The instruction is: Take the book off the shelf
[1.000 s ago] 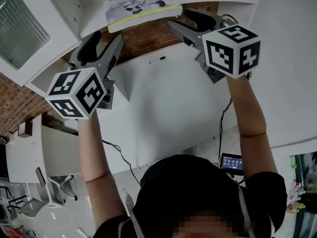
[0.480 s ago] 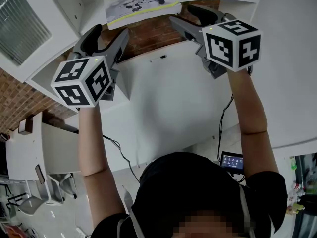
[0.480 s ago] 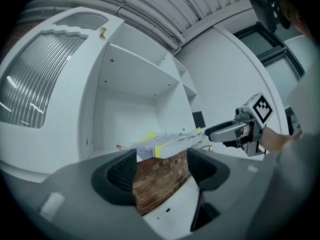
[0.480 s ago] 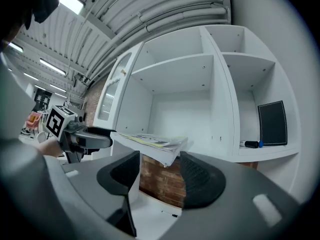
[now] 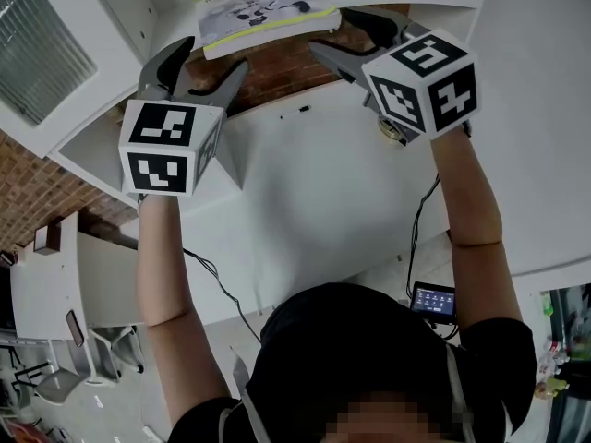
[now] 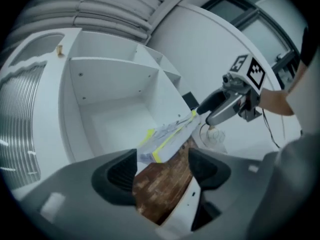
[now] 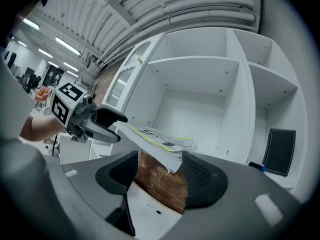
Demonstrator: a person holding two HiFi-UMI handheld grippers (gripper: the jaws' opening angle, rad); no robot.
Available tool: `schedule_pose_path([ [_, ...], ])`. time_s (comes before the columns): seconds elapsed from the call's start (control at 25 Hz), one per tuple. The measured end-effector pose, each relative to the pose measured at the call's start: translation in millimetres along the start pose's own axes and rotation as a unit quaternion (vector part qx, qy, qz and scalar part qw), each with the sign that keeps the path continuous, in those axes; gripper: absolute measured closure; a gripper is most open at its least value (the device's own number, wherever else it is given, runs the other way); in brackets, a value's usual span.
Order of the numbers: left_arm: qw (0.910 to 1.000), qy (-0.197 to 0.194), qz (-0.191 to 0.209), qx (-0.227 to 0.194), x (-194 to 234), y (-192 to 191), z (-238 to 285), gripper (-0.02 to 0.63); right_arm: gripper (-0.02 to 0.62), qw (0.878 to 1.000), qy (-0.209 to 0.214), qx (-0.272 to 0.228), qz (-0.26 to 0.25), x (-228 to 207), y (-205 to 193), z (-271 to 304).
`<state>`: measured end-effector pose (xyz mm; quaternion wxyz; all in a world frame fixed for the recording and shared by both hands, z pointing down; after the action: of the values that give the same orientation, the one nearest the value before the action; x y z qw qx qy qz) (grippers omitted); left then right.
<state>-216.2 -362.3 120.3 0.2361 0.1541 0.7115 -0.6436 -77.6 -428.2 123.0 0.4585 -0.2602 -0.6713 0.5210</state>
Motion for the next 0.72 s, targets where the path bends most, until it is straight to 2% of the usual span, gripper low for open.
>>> schedule_pose_path([
  [0.28,0.9939,-0.036,0.102,0.02,-10,7,9,0.298,0.311,0.989,-0.019,0.02,-0.145,1,11,6],
  [0.44,0.9823,-0.042,0.179,0.037,-13,8,18,0.341,0.308,0.968,-0.019,0.042,-0.246,9,12,16],
  [0.56,0.9755,-0.039,0.211,0.051,-15,6,26,0.358,0.309,0.947,-0.019,0.059,-0.315,12,9,28],
  [0.72,0.9714,-0.028,0.227,0.064,-14,2,34,0.377,0.304,0.936,-0.003,0.074,-0.345,12,1,44],
])
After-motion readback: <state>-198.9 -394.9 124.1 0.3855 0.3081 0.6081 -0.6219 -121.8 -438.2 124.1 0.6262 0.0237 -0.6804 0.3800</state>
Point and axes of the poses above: the fingertips, and each gripper's own axes: z forward along the fingers, x to its left, y out of its top, the point moved 2 cm from there along -z, backward along the fingers, and after that the axes turned 9 degrees about -x, right-handed, at the moved point
